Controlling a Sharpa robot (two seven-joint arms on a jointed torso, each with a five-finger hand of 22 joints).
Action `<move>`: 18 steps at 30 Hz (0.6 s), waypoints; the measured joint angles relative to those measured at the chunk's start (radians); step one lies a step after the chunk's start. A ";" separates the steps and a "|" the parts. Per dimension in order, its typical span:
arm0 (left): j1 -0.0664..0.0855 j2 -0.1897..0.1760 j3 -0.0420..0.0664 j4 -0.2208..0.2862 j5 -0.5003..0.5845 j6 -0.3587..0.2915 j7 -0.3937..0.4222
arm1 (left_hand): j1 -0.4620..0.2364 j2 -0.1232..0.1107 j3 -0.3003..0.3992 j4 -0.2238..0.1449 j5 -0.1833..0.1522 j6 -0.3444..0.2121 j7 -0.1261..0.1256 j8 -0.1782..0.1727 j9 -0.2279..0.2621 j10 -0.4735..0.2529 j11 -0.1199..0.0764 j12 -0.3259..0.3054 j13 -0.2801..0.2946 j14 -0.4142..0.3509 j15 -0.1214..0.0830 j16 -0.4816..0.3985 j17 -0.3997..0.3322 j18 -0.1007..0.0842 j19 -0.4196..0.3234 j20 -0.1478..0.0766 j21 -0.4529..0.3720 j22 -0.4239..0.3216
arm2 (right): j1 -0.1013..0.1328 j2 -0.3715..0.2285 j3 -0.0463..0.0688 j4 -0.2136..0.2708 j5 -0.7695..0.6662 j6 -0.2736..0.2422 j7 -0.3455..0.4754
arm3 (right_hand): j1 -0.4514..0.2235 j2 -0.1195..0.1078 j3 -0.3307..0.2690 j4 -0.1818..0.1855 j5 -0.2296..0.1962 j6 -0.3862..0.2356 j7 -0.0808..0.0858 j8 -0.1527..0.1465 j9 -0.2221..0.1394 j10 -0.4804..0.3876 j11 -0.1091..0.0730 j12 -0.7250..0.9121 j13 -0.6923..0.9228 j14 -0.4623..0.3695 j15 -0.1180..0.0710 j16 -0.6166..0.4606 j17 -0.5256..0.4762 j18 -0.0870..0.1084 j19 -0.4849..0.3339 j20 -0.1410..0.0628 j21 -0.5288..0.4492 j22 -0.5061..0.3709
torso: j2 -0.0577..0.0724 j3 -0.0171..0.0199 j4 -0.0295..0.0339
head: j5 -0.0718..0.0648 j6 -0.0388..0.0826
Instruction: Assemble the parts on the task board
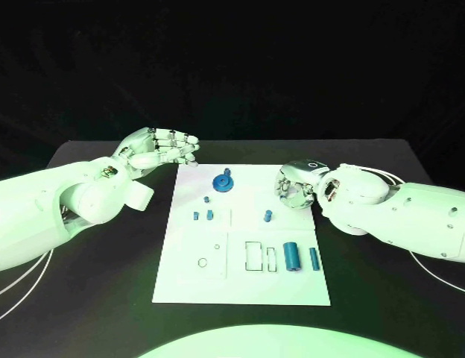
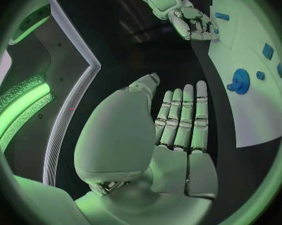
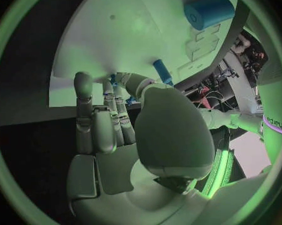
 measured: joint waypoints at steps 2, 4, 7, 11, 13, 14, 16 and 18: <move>0.000 0.000 0.000 0.001 -0.005 0.000 -0.001 | 0.000 0.000 0.000 0.000 0.000 0.000 0.000 0.000 0.000 0.000 0.000 0.000 0.000 0.000 0.000 0.000 0.000 0.000 0.000 0.000 0.000 0.000 | -0.001 0.002 0.000 0.000 -0.011 0.001 -0.005 | 0.001 0.001 0.002 -0.004 0.000 0.009 -0.003 0.007 0.005 0.002 0.002 0.000 0.006 0.000 -0.006 0.002 0.000 0.000 0.003 -0.003 0.015 0.018 | 0.000 0.0000 0.0000 | 0.000 -0.001; 0.000 -0.001 0.000 0.002 -0.012 0.000 -0.001 | 0.003 0.003 0.000 0.000 0.000 0.000 0.000 0.000 0.000 0.000 0.000 0.000 0.000 0.000 0.000 0.000 0.000 0.000 0.000 0.000 0.000 0.000 | -0.001 0.003 0.000 0.001 -0.021 0.001 -0.008 | 0.004 0.004 0.000 -0.008 0.000 0.014 -0.008 0.010 0.011 0.005 0.005 0.003 0.007 0.000 -0.006 0.006 0.000 -0.012 0.038 -0.005 0.083 0.082 | 0.000 0.0002 0.0000 | 0.000 -0.002; 0.000 -0.002 0.000 0.007 -0.026 -0.002 0.001 | 0.006 0.006 0.000 0.000 0.000 0.000 0.000 0.000 0.000 0.000 0.000 0.000 0.000 0.000 0.000 0.000 0.000 0.000 0.000 0.000 0.000 0.000 | -0.002 0.004 -0.001 0.004 -0.039 0.001 -0.014 | 0.001 0.010 0.007 -0.015 -0.002 0.022 -0.009 0.016 0.019 0.005 0.005 0.004 0.012 0.000 -0.013 0.012 0.005 -0.016 0.073 -0.005 0.151 0.147 | 0.000 0.0004 0.0000 | -0.001 -0.005; 0.000 -0.003 0.000 0.009 -0.043 -0.004 0.004 | 0.006 0.006 0.000 0.000 0.000 0.000 0.000 0.000 -0.001 0.000 0.000 0.000 0.000 0.000 0.000 0.000 0.000 0.000 0.000 0.000 0.000 0.000 | -0.004 0.005 -0.003 0.008 -0.062 -0.001 -0.022 | -0.002 0.017 0.014 -0.022 -0.004 0.030 -0.017 0.023 0.031 0.011 0.011 0.004 0.016 -0.002 -0.019 0.017 0.009 -0.032 0.082 -0.006 0.184 0.180 | 0.000 0.0002 -0.0004 | -0.001 -0.006; 0.000 -0.003 0.000 0.010 -0.049 -0.006 0.006 | 0.006 0.006 0.003 -0.003 0.000 0.000 0.000 0.000 -0.001 0.000 0.000 0.000 0.000 0.000 0.000 0.000 0.000 0.000 0.003 -0.004 0.000 0.000 | -0.005 0.005 -0.003 0.010 -0.073 -0.003 -0.025 | -0.006 0.021 0.021 -0.029 -0.005 0.041 -0.021 0.034 0.041 0.018 0.018 0.009 0.020 0.000 -0.024 0.017 0.007 -0.032 0.082 -0.006 0.187 0.188 | 0.000 0.0002 -0.0004 | -0.001 -0.006; 0.000 -0.003 0.000 0.010 -0.052 -0.007 0.007 | 0.006 0.006 0.003 -0.003 0.000 0.000 0.000 0.000 -0.001 0.000 0.000 0.000 0.000 0.000 0.000 0.000 0.000 0.000 0.004 -0.004 0.000 0.000 | -0.005 0.005 -0.003 0.011 -0.078 -0.003 -0.026 | -0.006 0.022 0.023 -0.031 -0.004 0.041 -0.021 0.034 0.044 0.020 0.020 0.009 0.020 0.000 -0.024 0.017 0.006 -0.032 0.082 -0.006 0.192 0.190 | 0.000 0.0002 -0.0004 | -0.001 -0.007; 0.000 -0.004 0.000 0.010 -0.057 -0.009 0.008 | 0.006 0.006 0.003 -0.003 0.000 0.000 0.000 0.000 -0.001 0.000 0.000 0.000 0.000 0.000 0.000 0.000 0.000 0.000 0.004 -0.004 0.000 0.000 | -0.006 0.004 -0.004 0.014 -0.088 -0.007 -0.029 | -0.007 0.022 0.027 -0.036 0.000 0.046 -0.025 0.039 0.050 0.022 0.022 0.013 0.020 0.000 -0.024 0.017 0.006 -0.032 0.082 -0.006 0.192 0.195 | 0.000 0.0002 -0.0004 | -0.001 -0.007; 0.000 -0.004 0.000 0.010 -0.061 -0.010 0.009 | 0.006 0.006 0.003 -0.003 0.000 0.000 0.000 0.000 -0.001 0.000 0.000 0.000 0.000 0.000 0.000 0.000 0.000 0.000 0.004 -0.004 0.000 0.000 | -0.008 0.004 -0.005 0.016 -0.096 -0.012 -0.031 | -0.007 0.022 0.033 -0.042 0.000 0.046 -0.026 0.042 0.056 0.023 0.023 0.015 0.020 -0.001 -0.027 0.017 0.006 -0.032 0.085 -0.010 0.202 0.202 | 0.000 0.0002 -0.0004 | -0.002 -0.008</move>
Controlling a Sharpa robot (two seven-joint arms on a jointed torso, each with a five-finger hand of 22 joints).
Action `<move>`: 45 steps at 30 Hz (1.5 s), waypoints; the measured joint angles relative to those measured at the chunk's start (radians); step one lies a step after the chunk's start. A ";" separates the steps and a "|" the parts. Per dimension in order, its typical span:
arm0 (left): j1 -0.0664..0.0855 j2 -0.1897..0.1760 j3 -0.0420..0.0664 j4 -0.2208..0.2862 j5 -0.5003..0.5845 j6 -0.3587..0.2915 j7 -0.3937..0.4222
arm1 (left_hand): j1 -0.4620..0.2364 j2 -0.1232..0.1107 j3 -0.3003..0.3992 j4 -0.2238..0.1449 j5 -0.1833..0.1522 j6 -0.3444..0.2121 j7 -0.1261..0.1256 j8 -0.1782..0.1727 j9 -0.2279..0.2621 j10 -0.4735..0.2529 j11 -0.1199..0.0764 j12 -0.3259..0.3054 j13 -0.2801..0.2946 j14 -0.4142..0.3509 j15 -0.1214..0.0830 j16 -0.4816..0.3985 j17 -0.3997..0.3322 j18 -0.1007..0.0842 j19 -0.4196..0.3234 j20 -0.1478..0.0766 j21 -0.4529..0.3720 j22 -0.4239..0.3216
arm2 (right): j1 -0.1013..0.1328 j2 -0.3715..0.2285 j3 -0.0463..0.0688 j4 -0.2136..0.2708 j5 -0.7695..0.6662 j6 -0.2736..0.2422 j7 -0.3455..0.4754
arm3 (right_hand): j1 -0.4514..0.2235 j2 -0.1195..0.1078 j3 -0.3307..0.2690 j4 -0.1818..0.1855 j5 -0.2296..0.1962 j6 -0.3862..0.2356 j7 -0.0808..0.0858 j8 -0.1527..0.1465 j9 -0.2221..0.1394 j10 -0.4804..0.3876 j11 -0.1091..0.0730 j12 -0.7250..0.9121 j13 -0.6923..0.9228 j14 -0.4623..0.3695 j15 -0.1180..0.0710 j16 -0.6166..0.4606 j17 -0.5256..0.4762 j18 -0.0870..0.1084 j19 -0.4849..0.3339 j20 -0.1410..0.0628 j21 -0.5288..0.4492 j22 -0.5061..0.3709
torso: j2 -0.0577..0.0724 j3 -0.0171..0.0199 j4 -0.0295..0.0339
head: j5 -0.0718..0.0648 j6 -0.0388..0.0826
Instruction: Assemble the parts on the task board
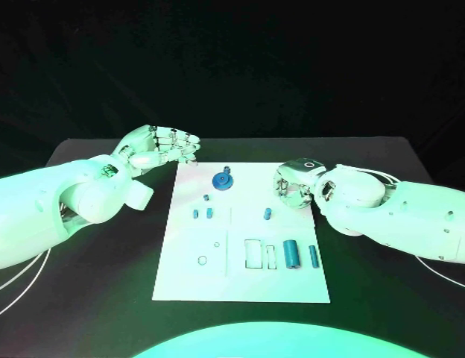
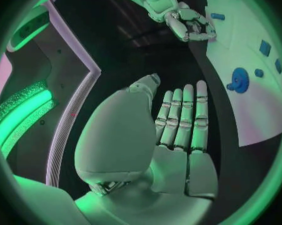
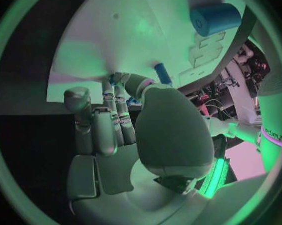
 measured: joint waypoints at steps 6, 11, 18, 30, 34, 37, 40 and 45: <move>0.000 -0.001 0.000 0.001 -0.008 -0.004 0.003 | 0.000 0.000 0.000 0.000 0.000 0.000 0.000 0.000 0.000 0.000 0.000 0.000 0.000 0.000 0.000 0.000 0.000 0.000 0.000 0.000 0.000 0.000 | -0.005 -0.002 -0.002 0.007 -0.022 -0.019 -0.009 | 0.000 0.000 0.008 -0.010 0.000 0.003 -0.003 0.004 0.009 0.004 0.004 0.000 0.000 0.002 -0.004 0.008 0.007 0.000 0.004 -0.004 0.020 0.022 | 0.000 -0.0001 0.0002 | 0.000 0.000; 0.000 -0.003 0.000 0.001 -0.012 -0.006 0.004 | 0.007 0.001 0.000 0.000 0.000 0.000 0.000 0.000 0.000 0.000 0.000 0.000 0.000 0.000 0.000 0.000 0.000 0.000 0.000 0.000 0.000 0.000 | -0.010 -0.004 -0.004 0.010 -0.037 -0.036 -0.016 | 0.000 0.000 0.016 -0.018 0.000 0.007 -0.007 0.012 0.019 0.009 0.009 0.000 0.000 0.001 -0.005 0.010 0.009 0.000 0.011 -0.011 0.038 0.041 | 0.000 -0.0007 0.0006 | -0.001 0.001; 0.000 -0.004 0.000 0.002 -0.015 -0.009 0.007 | 0.008 0.000 0.000 0.000 0.000 0.000 0.000 0.000 -0.001 0.000 0.000 0.000 0.000 0.000 0.000 0.000 0.000 0.000 0.000 0.000 0.000 -0.001 | -0.016 -0.008 -0.007 0.016 -0.047 -0.067 -0.024 | 0.000 0.000 0.020 -0.022 0.000 0.010 -0.010 0.012 0.024 0.009 0.009 -0.002 0.000 0.001 -0.011 0.014 0.012 0.000 0.014 -0.014 0.053 0.055 | 0.000 -0.0008 0.0006 | -0.002 0.003; 0.000 -0.003 0.000 -0.001 -0.017 -0.010 0.008 | 0.008 0.000 0.003 -0.003 0.000 0.000 0.000 0.000 -0.001 -0.004 0.004 -0.004 0.000 0.000 0.000 0.000 0.000 0.000 0.000 0.000 -0.004 -0.001 | -0.022 -0.025 -0.011 0.033 -0.049 -0.113 -0.028 | 0.000 0.000 0.021 -0.026 0.000 0.010 -0.010 0.012 0.025 0.009 0.009 -0.003 0.000 0.001 -0.011 0.014 0.013 0.000 0.014 -0.014 0.053 0.058 | 0.000 0.0001 0.0006 | -0.004 0.008; 0.000 -0.002 0.000 -0.003 -0.017 -0.011 0.008 | 0.008 0.000 0.003 -0.003 0.000 0.000 0.000 0.000 -0.001 -0.004 0.004 -0.004 0.000 0.000 0.000 0.000 0.000 0.000 0.000 0.000 -0.004 -0.001 | -0.018 -0.032 -0.009 0.043 -0.047 -0.122 -0.028 | 0.000 0.000 0.026 -0.024 0.001 0.010 -0.010 0.012 0.026 0.008 0.009 -0.003 0.000 0.001 -0.011 0.014 0.015 0.000 0.014 -0.014 0.053 0.059 | 0.000 0.0003 0.0006 | -0.006 0.009; 0.000 -0.002 0.000 -0.004 -0.018 -0.011 0.009 | 0.008 0.000 0.003 -0.003 0.000 0.000 0.000 0.000 -0.001 -0.004 0.004 -0.004 0.000 0.000 0.000 0.000 0.000 0.000 0.000 0.000 -0.004 -0.001 | -0.015 -0.037 -0.008 0.051 -0.044 -0.127 -0.026 | -0.002 0.001 0.027 -0.025 0.001 0.010 -0.010 0.012 0.026 0.008 0.009 -0.003 0.000 0.001 -0.011 0.014 0.016 0.000 0.014 -0.014 0.053 0.061 | 0.000 0.0001 0.0006 | -0.006 0.009; 0.000 -0.001 0.000 -0.006 -0.018 -0.011 0.009 | 0.008 0.000 0.003 -0.003 0.000 0.000 0.000 0.000 -0.001 -0.004 0.004 -0.004 0.000 0.000 0.000 0.000 0.000 0.000 0.000 0.000 -0.004 -0.001 | -0.011 -0.044 -0.006 0.057 -0.039 -0.131 -0.023 | -0.004 0.004 0.027 -0.025 0.001 0.010 -0.010 0.011 0.026 0.008 0.009 -0.003 0.000 0.001 -0.011 0.014 0.016 0.000 0.014 -0.014 0.053 0.061 | 0.000 0.0000 0.0006 | -0.006 0.010; 0.000 -0.001 0.000 -0.007 -0.018 -0.010 0.009 | 0.026 0.004 0.014 -0.014 0.008 0.000 0.000 0.000 -0.003 -0.008 0.000 -0.008 -0.001 0.000 0.000 0.000 -0.003 0.000 0.000 0.000 -0.004 -0.001 | -0.001 -0.060 -0.003 0.068 -0.017 -0.137 -0.016 | -0.004 0.003 0.027 -0.025 0.000 0.010 -0.010 0.011 0.027 0.008 0.009 -0.003 0.000 0.001 -0.011 0.017 0.018 0.000 0.014 -0.014 0.058 0.061 | 0.000 0.0001 0.0006 | -0.004 0.010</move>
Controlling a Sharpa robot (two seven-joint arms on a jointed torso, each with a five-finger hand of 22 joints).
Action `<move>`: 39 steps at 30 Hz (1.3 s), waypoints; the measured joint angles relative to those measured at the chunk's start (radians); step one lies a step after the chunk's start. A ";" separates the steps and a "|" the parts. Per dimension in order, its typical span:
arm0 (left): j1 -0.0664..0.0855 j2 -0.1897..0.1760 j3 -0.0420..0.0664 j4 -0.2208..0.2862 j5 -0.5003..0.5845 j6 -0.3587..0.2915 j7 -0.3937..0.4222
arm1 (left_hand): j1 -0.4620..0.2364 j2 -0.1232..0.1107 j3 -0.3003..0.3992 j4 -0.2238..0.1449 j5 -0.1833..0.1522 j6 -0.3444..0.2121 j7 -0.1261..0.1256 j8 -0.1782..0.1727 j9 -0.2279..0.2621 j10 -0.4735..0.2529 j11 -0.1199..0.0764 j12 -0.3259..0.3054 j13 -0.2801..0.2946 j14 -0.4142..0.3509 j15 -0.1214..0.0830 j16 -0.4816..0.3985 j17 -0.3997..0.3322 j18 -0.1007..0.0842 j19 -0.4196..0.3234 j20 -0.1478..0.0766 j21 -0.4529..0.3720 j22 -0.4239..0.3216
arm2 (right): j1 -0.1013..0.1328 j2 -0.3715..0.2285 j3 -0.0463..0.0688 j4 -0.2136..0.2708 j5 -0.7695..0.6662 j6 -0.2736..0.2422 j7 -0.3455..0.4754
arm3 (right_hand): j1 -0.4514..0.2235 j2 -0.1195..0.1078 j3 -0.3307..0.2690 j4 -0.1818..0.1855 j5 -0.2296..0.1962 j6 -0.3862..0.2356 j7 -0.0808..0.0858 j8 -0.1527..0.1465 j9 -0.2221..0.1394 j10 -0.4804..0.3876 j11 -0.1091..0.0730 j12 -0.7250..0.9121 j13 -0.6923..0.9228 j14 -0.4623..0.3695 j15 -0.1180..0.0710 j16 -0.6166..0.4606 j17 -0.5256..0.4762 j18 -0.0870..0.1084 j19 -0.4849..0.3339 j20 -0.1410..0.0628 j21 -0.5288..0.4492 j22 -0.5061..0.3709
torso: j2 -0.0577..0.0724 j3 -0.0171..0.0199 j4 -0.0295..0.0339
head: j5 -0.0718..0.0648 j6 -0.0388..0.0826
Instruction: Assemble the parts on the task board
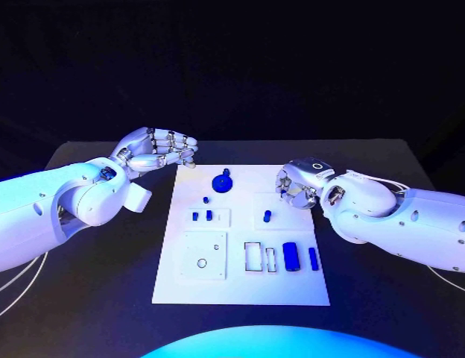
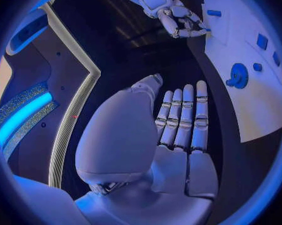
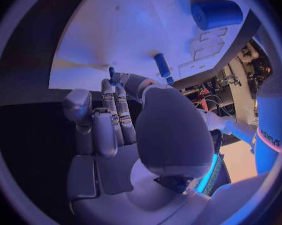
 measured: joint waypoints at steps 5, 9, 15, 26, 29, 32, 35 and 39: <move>0.000 0.000 0.000 -0.001 0.000 0.000 0.000 | 0.000 0.000 0.003 0.003 0.000 0.000 0.000 0.000 -0.001 0.000 0.000 0.000 0.000 0.000 0.000 0.000 0.000 0.000 0.000 0.000 0.000 0.000 | 0.009 -0.023 0.002 0.027 0.026 -0.004 0.012 | -0.003 -0.003 0.000 0.000 -0.001 0.000 0.000 0.000 0.001 -0.001 -0.001 0.000 0.000 0.000 0.000 0.000 0.000 0.000 0.000 0.000 0.000 0.001 | 0.000 -0.0003 0.0000 | 0.001 0.002; 0.000 0.001 0.000 -0.001 0.000 0.000 0.000 | 0.000 0.000 0.003 0.003 0.000 0.000 0.000 0.000 -0.001 0.000 0.000 0.000 0.000 0.000 0.000 0.000 0.000 0.000 0.000 0.000 0.000 0.000 | 0.011 -0.041 0.004 0.065 0.042 -0.007 0.021 | -0.004 -0.004 0.001 -0.001 -0.001 0.000 0.000 0.000 0.001 0.001 0.001 0.000 0.000 0.000 0.000 0.000 0.000 0.000 0.000 0.000 0.000 0.001 | 0.000 -0.0002 0.0000 | 0.001 0.002; 0.000 0.002 0.000 -0.002 0.000 -0.003 0.000 | 0.000 0.000 0.003 0.003 0.000 0.000 0.000 0.000 -0.001 0.000 0.000 0.000 0.000 0.000 0.000 0.000 0.000 0.000 0.000 0.000 0.000 0.000 | 0.012 -0.049 0.006 0.131 0.063 -0.036 0.038 | -0.005 -0.005 0.003 -0.003 -0.002 0.000 0.000 0.000 0.002 0.002 0.002 0.000 0.000 0.001 0.001 0.000 0.003 0.000 0.000 0.000 0.000 0.001 | 0.000 -0.0013 -0.0005 | 0.013 -0.002; 0.000 0.012 0.000 -0.004 0.005 -0.026 0.001 | 0.000 0.000 0.006 0.000 0.000 0.000 0.000 0.000 -0.001 0.000 0.000 0.000 0.000 0.000 0.000 0.000 -0.001 0.000 0.000 0.000 0.000 0.000 | -0.014 0.023 0.006 0.185 0.102 -0.123 0.082 | -0.008 -0.008 0.008 -0.003 0.000 0.000 0.000 0.000 0.004 0.002 0.002 0.000 0.000 0.002 0.002 0.000 0.000 0.000 0.000 0.000 0.000 -0.001 | -0.002 -0.0033 -0.0004 | 0.066 -0.014; -0.001 0.018 0.000 -0.009 0.010 -0.032 0.002 | 0.000 0.000 0.006 0.000 0.000 0.000 0.000 0.000 -0.001 0.000 0.000 0.000 0.000 0.000 0.000 0.000 -0.001 0.000 0.000 0.000 0.000 0.000 | -0.024 0.050 0.005 0.172 0.108 -0.132 0.091 | -0.008 -0.008 0.008 -0.003 0.000 0.000 0.000 0.000 0.004 0.002 0.002 0.000 0.000 0.002 0.002 0.000 -0.001 0.000 0.000 0.000 0.000 -0.002 | -0.004 -0.0034 -0.0004 | 0.086 -0.017; -0.001 0.026 0.000 -0.017 0.019 -0.039 0.003 | 0.000 0.000 0.009 0.003 0.000 0.000 0.000 0.000 -0.001 0.000 0.000 0.000 0.000 0.000 0.000 0.000 -0.001 0.000 0.000 0.000 0.000 0.000 | -0.040 0.080 0.003 0.152 0.115 -0.137 0.099 | -0.007 -0.008 0.008 -0.003 0.000 0.000 0.000 0.000 0.004 0.002 0.002 0.000 0.000 0.002 0.002 0.000 -0.003 0.000 0.000 0.000 0.000 -0.002 | -0.006 -0.0032 0.0000 | 0.104 -0.021; -0.001 0.032 0.000 -0.024 0.030 -0.044 0.004 | 0.000 0.000 0.009 0.003 0.000 0.004 0.004 0.000 -0.001 0.000 0.000 0.000 0.000 0.000 0.000 0.000 -0.001 0.000 0.003 -0.004 0.000 0.001 | -0.058 0.107 0.002 0.137 0.121 -0.139 0.105 | -0.007 -0.008 0.008 -0.003 0.000 0.000 0.000 0.000 0.005 0.002 0.002 0.000 0.000 0.002 0.003 0.000 -0.003 0.000 0.000 0.000 0.000 -0.002 | -0.008 -0.0031 0.0006 | 0.125 -0.029; -0.001 0.042 0.000 -0.035 0.040 -0.048 0.004 | 0.000 0.000 0.009 0.003 0.000 0.004 0.004 0.000 -0.001 0.000 0.000 0.000 0.000 0.000 0.000 0.000 -0.001 0.000 0.003 -0.004 0.000 0.001 | -0.078 0.137 0.001 0.123 0.127 -0.138 0.112 | -0.006 -0.006 0.008 -0.003 0.000 0.000 0.000 0.000 0.005 0.002 0.002 -0.001 0.000 0.002 0.002 0.000 -0.006 0.000 0.000 0.000 -0.008 -0.007 | -0.009 -0.0026 0.0012 | 0.149 -0.039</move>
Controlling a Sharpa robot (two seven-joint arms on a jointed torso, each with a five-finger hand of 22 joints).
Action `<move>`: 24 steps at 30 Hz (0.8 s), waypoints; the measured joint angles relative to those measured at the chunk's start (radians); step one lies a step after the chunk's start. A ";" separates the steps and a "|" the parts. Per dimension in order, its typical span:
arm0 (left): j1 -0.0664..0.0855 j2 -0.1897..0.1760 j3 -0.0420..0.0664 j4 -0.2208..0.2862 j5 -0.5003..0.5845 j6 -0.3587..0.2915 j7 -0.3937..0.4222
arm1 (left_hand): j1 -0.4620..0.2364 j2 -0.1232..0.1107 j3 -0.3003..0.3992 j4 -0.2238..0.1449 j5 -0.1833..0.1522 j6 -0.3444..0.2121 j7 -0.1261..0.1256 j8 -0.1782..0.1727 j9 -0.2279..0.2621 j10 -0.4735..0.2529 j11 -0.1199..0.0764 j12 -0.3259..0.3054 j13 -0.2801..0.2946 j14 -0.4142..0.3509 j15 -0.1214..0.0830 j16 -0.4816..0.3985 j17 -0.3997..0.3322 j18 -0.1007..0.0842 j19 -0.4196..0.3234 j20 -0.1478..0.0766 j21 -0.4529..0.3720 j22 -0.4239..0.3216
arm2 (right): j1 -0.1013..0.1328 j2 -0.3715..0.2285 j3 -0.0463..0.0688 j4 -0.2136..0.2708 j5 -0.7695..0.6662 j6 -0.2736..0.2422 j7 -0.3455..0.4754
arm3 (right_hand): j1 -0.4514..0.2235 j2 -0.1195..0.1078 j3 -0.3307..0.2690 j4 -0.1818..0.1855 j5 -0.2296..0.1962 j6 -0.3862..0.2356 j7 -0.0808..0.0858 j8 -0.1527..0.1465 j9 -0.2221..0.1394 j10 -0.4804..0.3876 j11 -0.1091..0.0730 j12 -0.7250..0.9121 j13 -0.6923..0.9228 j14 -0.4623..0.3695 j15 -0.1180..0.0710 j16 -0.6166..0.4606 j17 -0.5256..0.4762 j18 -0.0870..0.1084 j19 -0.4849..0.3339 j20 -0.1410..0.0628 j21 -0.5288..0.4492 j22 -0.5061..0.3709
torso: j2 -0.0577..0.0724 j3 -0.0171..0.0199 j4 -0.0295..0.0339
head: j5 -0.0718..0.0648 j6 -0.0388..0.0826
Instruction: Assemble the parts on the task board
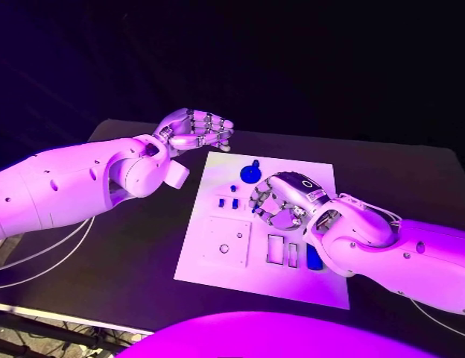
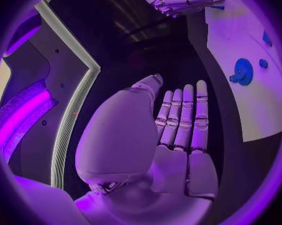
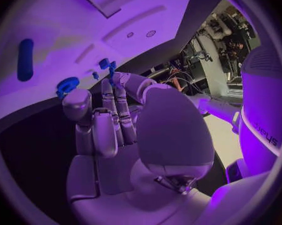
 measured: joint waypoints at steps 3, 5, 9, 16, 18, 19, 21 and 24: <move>0.000 0.007 0.000 -0.009 0.006 -0.002 0.000 | 0.000 0.000 0.000 0.000 0.000 0.000 0.000 0.000 0.000 0.000 0.000 0.000 0.000 0.000 0.000 0.000 0.000 0.000 0.000 0.000 0.000 0.000 | -0.012 0.015 0.000 -0.009 0.001 0.003 0.003 | 0.000 0.000 0.004 0.001 0.000 0.000 0.000 0.000 0.001 -0.001 -0.001 -0.002 0.000 -0.002 -0.002 0.000 -0.001 0.000 0.000 0.000 0.000 -0.001 | -0.001 0.0005 0.0000 | 0.018 -0.007; 0.000 0.010 0.000 -0.013 0.009 -0.002 0.000 | 0.000 0.000 0.000 0.000 0.000 0.000 0.000 0.000 0.000 0.000 0.000 0.000 0.000 0.000 0.000 0.000 0.000 0.000 0.000 0.000 0.000 0.000 | -0.019 0.022 0.000 -0.015 0.001 0.005 0.004 | 0.000 0.000 0.006 0.000 0.000 0.000 0.000 0.000 0.001 -0.001 -0.001 -0.004 0.000 -0.002 -0.002 0.000 -0.002 0.000 0.000 0.000 0.000 -0.002 | 0.000 0.0007 0.0000 | 0.027 -0.009; 0.000 0.019 0.000 -0.023 0.018 -0.003 0.000 | 0.000 0.000 0.000 0.000 0.000 0.000 0.000 0.000 0.000 0.000 0.000 0.000 0.000 0.000 0.000 0.000 0.000 0.000 0.000 0.000 0.000 0.000 | -0.028 0.036 -0.002 -0.023 0.001 0.014 0.004 | 0.000 0.000 0.007 -0.001 -0.001 0.000 0.000 0.000 0.001 -0.001 -0.001 -0.008 0.000 -0.002 -0.002 0.000 -0.003 0.000 0.000 0.000 -0.001 -0.004 | 0.000 0.0006 0.0000 | 0.040 -0.015; 0.000 0.027 0.000 -0.027 0.033 -0.003 0.000 | 0.000 0.000 0.000 0.000 0.000 0.000 0.000 0.000 0.000 0.000 0.000 0.000 0.000 0.000 0.000 0.000 0.000 0.000 0.000 0.000 0.000 0.001 | -0.039 0.052 -0.004 -0.030 0.000 0.029 0.004 | 0.000 0.000 0.007 -0.002 -0.001 0.000 0.000 0.000 0.002 -0.002 -0.002 -0.007 0.000 -0.002 -0.002 0.000 -0.003 0.000 -0.004 -0.004 -0.004 -0.006 | 0.001 0.0002 -0.0005 | 0.046 -0.018; 0.000 0.028 0.000 -0.027 0.036 -0.003 0.000 | 0.000 0.000 0.004 -0.004 0.000 0.000 0.000 0.000 -0.002 0.000 0.000 0.000 0.000 0.004 0.003 0.000 -0.001 0.000 0.000 0.000 0.000 0.001 | -0.042 0.060 -0.005 -0.035 -0.001 0.036 0.003 | 0.000 0.000 0.008 -0.003 -0.003 0.000 0.000 0.000 0.002 -0.002 -0.002 -0.007 0.000 -0.002 -0.002 0.000 -0.003 0.000 -0.004 -0.004 -0.004 -0.006 | 0.001 0.0000 -0.0007 | 0.046 -0.018; 0.000 0.029 0.000 -0.028 0.037 -0.003 0.000 | 0.000 0.000 0.004 -0.004 0.000 0.000 0.000 0.000 -0.002 0.000 0.000 0.000 0.000 0.003 0.003 0.000 -0.001 0.000 0.000 0.000 0.000 0.001 | -0.043 0.064 -0.006 -0.037 -0.001 0.039 0.003 | 0.000 0.000 0.008 -0.003 -0.003 0.000 0.000 0.000 0.002 -0.002 -0.002 -0.007 0.000 -0.002 -0.002 0.000 -0.003 0.000 -0.004 -0.004 -0.004 -0.006 | 0.001 0.0000 -0.0010 | 0.046 -0.018; 0.000 0.030 0.000 -0.028 0.039 -0.003 0.000 | 0.000 0.000 0.007 -0.001 0.000 0.000 0.000 0.000 -0.002 0.000 0.000 0.000 0.000 0.003 0.003 0.000 -0.001 0.000 0.000 0.000 0.000 0.002 | -0.046 0.071 -0.007 -0.040 -0.001 0.045 0.002 | 0.000 0.000 0.009 -0.003 -0.003 0.000 0.000 0.000 0.002 -0.002 -0.002 -0.007 0.000 -0.002 -0.002 0.000 -0.003 0.000 -0.004 -0.004 -0.004 -0.006 | 0.001 0.0001 -0.0009 | 0.046 -0.018; 0.000 0.031 0.000 -0.028 0.042 -0.003 -0.001 | 0.000 0.000 0.007 -0.001 0.000 0.000 0.000 0.000 -0.002 0.000 0.000 0.000 0.000 0.003 0.003 0.000 -0.001 0.000 0.000 0.000 0.000 0.002 | -0.048 0.076 -0.007 -0.043 -0.002 0.053 0.002 | 0.000 0.000 0.010 -0.004 -0.005 0.000 0.000 0.000 0.002 -0.002 -0.002 -0.007 0.000 -0.002 -0.002 0.000 -0.003 0.000 -0.004 -0.004 -0.004 -0.006 | 0.001 -0.0006 -0.0007 | 0.046 -0.018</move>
